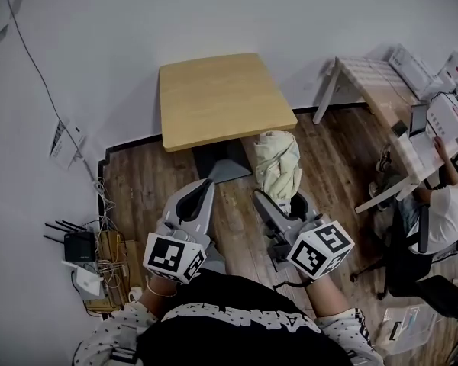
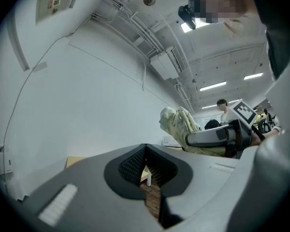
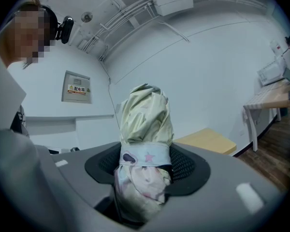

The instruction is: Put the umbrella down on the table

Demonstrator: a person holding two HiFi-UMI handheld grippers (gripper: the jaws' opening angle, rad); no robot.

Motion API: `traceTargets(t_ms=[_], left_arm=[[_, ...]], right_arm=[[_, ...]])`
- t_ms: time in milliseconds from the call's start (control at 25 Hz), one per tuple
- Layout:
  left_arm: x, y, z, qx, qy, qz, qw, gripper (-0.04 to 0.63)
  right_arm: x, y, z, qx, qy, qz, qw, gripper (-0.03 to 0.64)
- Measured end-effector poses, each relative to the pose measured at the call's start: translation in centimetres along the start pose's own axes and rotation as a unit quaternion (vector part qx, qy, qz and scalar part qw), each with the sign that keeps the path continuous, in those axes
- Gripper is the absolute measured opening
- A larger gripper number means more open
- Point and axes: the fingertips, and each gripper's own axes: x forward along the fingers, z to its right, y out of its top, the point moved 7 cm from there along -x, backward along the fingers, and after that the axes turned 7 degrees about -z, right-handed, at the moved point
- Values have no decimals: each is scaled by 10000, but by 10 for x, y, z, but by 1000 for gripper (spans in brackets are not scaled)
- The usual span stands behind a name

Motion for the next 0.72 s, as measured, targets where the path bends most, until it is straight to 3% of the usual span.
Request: traceTargets(t_ms=[720], left_arm=[[73,11,-88,-148,-328,-80,9993,2]], right_arm=[[88,32,25,75,-454,-38,9989,279]])
